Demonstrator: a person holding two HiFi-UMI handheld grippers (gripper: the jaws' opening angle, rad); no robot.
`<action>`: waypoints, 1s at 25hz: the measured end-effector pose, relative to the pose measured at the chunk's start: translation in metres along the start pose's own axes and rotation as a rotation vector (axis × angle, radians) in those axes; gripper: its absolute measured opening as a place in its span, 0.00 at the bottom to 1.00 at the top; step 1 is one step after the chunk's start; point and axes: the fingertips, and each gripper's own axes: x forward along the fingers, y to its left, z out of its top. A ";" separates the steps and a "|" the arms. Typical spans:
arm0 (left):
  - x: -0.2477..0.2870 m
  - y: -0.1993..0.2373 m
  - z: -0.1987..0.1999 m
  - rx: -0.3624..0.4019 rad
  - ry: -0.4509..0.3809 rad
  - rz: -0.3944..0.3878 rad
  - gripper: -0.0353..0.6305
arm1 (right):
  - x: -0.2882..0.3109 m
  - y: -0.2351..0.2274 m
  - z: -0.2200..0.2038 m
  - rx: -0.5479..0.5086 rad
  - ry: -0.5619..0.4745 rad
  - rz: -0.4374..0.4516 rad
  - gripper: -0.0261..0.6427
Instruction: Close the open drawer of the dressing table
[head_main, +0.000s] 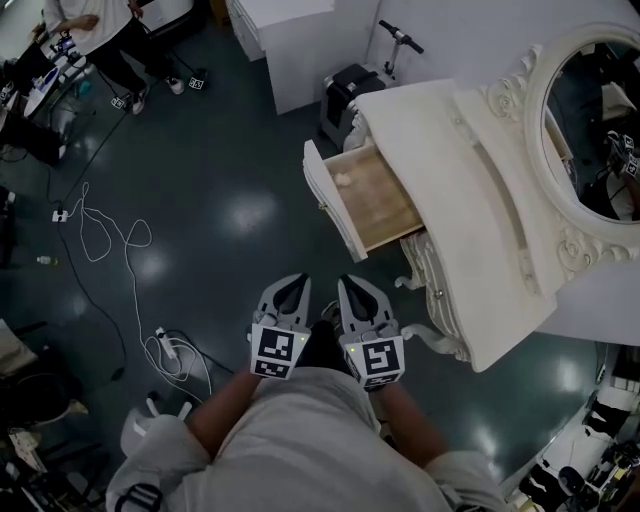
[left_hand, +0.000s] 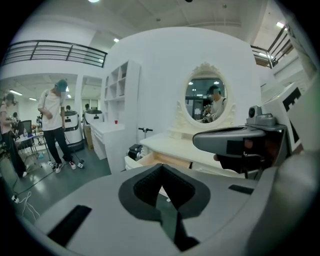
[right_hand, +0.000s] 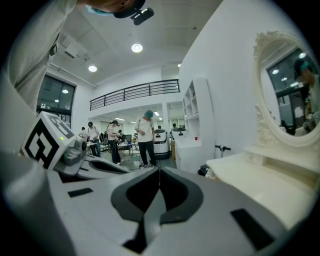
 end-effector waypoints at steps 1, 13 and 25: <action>0.005 0.001 0.001 0.004 0.007 0.000 0.06 | 0.003 -0.007 0.000 0.007 -0.002 -0.004 0.06; 0.056 -0.003 0.014 0.030 0.053 0.019 0.06 | 0.021 -0.064 -0.003 0.037 0.001 -0.002 0.06; 0.083 0.007 0.017 0.033 0.085 -0.009 0.06 | 0.023 -0.092 -0.005 0.063 0.023 -0.080 0.06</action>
